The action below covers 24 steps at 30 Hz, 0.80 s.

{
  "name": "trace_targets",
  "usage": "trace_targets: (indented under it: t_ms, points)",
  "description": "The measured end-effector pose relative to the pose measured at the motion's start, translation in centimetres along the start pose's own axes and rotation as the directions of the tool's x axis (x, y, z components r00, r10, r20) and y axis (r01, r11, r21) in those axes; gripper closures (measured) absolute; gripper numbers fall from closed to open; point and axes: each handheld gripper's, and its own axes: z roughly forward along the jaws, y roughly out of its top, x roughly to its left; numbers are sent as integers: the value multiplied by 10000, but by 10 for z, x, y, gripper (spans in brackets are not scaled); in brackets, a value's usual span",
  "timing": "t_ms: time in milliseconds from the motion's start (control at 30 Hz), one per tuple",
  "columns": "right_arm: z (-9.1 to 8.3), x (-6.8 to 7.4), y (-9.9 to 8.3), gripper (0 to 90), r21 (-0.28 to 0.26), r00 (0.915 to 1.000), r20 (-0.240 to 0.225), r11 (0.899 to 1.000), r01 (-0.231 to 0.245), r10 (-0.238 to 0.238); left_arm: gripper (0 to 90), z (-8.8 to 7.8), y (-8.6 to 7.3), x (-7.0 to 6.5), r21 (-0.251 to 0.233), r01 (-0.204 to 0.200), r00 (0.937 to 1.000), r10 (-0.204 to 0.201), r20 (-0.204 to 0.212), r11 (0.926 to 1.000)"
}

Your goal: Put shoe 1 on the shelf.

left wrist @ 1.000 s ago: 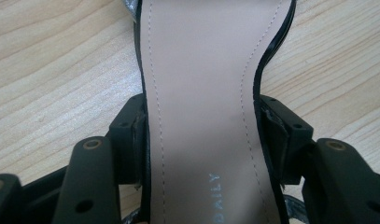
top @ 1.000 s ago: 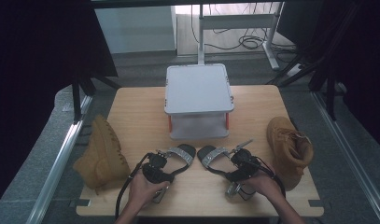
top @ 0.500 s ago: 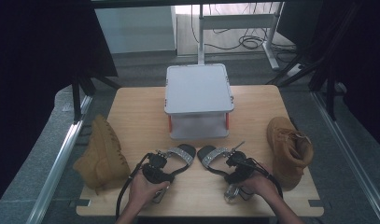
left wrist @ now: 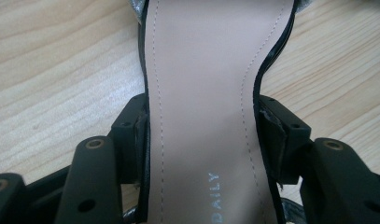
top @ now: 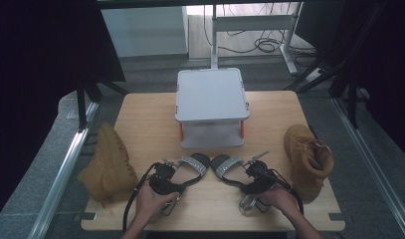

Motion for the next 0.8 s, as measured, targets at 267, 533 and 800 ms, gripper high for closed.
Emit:
trace_targets:
  t_ms: [267, 533, 800]
  points:
    - [-10, -5, 1, 419, -563, 9983, -343, 9972, -484, 466, 418, -12, 6, 6, -323, 216, 9989, -203, 417, 9992]
    - [-18, -10, 7, 419, -1070, 9940, -575, 9893, -990, 933, 418, -19, 15, 8, -568, 255, 9989, -232, 405, 9981]
    - [-22, -15, 15, 419, -1417, 9886, -688, 9796, -1424, 1338, 418, -27, 23, 13, -889, 512, 9972, -461, 587, 9947]
